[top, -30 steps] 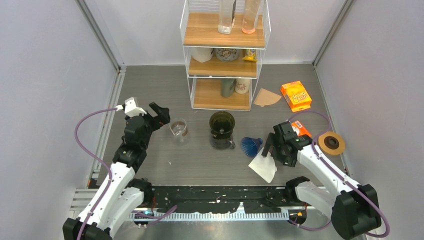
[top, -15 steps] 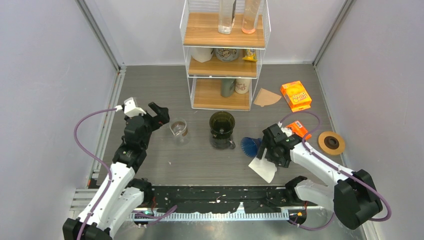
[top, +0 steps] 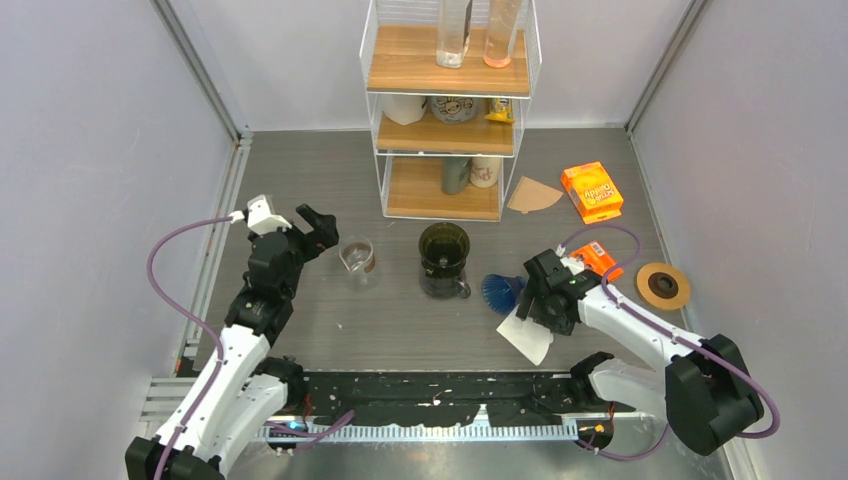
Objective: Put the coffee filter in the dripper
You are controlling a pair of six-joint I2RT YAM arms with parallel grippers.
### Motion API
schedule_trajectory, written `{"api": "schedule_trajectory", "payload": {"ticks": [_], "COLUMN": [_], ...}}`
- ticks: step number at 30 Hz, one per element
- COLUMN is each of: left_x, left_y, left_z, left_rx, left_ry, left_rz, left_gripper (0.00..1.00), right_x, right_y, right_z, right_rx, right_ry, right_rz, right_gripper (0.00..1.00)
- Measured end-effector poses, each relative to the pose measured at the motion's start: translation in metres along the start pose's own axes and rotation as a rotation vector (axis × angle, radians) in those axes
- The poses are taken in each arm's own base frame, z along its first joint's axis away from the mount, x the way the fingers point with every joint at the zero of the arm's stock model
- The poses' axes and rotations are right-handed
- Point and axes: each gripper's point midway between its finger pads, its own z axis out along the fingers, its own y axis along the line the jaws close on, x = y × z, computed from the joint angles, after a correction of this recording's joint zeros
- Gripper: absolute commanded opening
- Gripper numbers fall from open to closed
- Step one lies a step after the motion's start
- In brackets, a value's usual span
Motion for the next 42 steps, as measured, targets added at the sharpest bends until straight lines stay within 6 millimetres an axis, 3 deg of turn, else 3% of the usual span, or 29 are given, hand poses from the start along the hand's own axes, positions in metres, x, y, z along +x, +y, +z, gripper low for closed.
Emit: {"api": "schedule_trajectory", "payload": {"ticks": [7, 21, 24, 31, 36, 42], "left_x": [0.000, -0.004, -0.005, -0.005, -0.004, -0.007], "left_y": [0.000, 0.003, 0.003, 0.003, 0.004, 0.003], "left_z": [0.000, -0.002, -0.002, -0.002, -0.003, -0.005], "left_rx": [-0.001, -0.015, -0.018, -0.018, -0.021, -0.014], "left_ry": [-0.001, -0.019, -0.022, -0.022, -0.018, -0.026], "left_rz": [0.000, -0.002, -0.003, -0.002, -0.001, -0.004], "left_gripper": [0.99, 0.99, 0.99, 0.99, 0.99, 0.99], "right_x": [-0.003, -0.007, -0.008, -0.011, -0.019, -0.041], "right_y": [0.006, 0.010, 0.012, 0.015, 0.015, 0.012], "right_z": [0.001, 0.005, 0.005, 0.004, -0.007, -0.037], "right_rx": [-0.022, 0.009, 0.000, -0.025, -0.055, -0.074], "right_ry": [-0.009, 0.009, 0.005, -0.013, -0.064, -0.166], "right_rz": [0.000, -0.022, -0.026, -0.048, -0.064, -0.060], "right_gripper": [0.54, 0.41, 0.30, 0.16, 0.16, 0.14]}}
